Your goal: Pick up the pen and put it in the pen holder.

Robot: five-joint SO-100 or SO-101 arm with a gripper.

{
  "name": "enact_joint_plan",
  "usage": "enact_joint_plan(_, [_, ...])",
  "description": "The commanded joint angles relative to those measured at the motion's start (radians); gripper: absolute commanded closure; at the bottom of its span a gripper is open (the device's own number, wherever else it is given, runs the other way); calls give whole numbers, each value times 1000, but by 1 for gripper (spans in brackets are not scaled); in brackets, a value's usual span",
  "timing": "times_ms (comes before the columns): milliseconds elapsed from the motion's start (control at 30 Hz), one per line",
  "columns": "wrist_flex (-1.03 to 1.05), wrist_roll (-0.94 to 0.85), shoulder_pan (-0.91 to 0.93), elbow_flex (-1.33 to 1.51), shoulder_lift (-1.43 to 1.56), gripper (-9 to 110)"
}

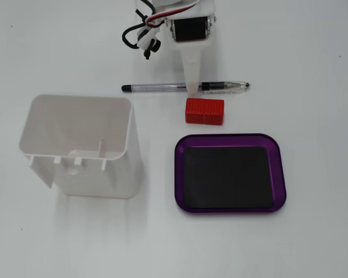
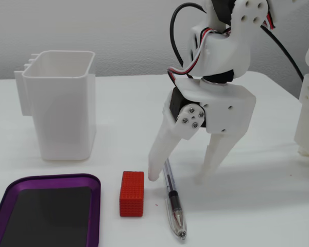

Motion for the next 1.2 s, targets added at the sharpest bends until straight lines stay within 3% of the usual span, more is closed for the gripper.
enact_joint_plan(0, [-12,0,-2,0,3,78])
enact_joint_plan(567, [-41,-8,8,11,2,85])
enact_joint_plan(1033, [-37,-8,5,-61,-189,86])
enact_joint_plan(1167, [-40,-9,-2,-74,-190,95])
